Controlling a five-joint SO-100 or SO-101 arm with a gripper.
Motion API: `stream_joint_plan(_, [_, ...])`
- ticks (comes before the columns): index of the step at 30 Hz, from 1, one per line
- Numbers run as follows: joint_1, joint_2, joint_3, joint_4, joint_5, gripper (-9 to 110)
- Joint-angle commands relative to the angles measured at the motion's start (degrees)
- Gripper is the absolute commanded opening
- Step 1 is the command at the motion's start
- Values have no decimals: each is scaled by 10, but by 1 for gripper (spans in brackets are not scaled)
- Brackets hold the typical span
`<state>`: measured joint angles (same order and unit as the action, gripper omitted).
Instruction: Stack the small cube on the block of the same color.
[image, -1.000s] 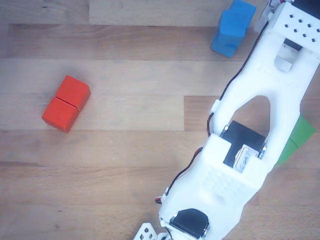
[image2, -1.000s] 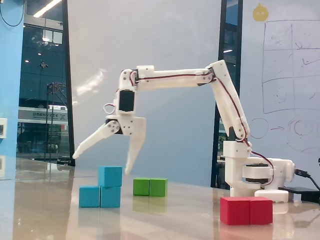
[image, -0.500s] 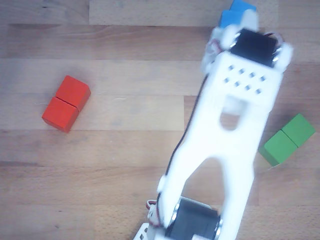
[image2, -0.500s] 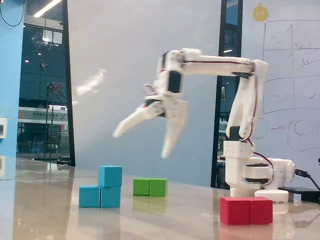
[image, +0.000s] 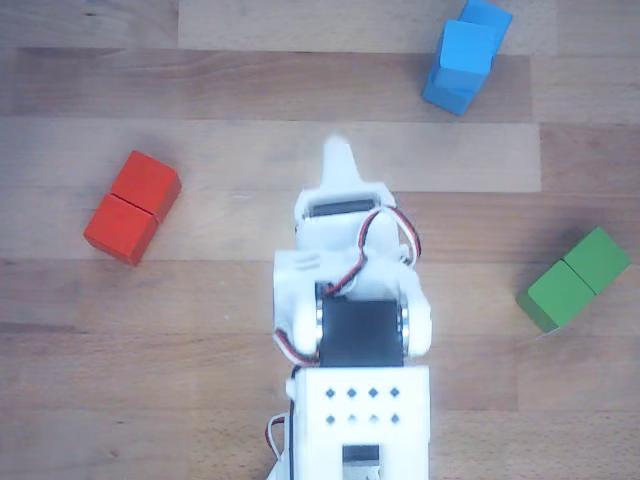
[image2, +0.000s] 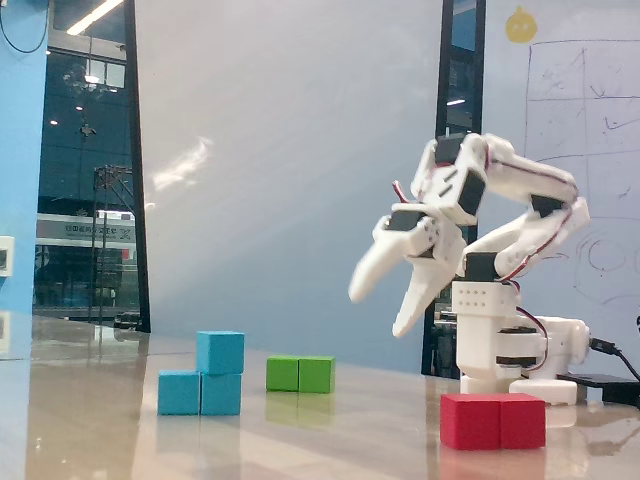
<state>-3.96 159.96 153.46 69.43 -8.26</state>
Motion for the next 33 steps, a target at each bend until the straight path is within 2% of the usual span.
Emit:
stream_joint_plan(1, [-4, 95, 49, -47, 5, 2])
stream_joint_plan(3, [-4, 127, 73, -65, 5, -1])
stream_joint_plan(9, [3, 215, 145, -90, 6, 3])
stream_joint_plan(16, [82, 299, 225, -86, 6, 0])
stream_joint_plan(23, [37, 336, 232, -74, 5, 0])
stream_joint_plan(33, [29, 378, 239, -42, 5, 0])
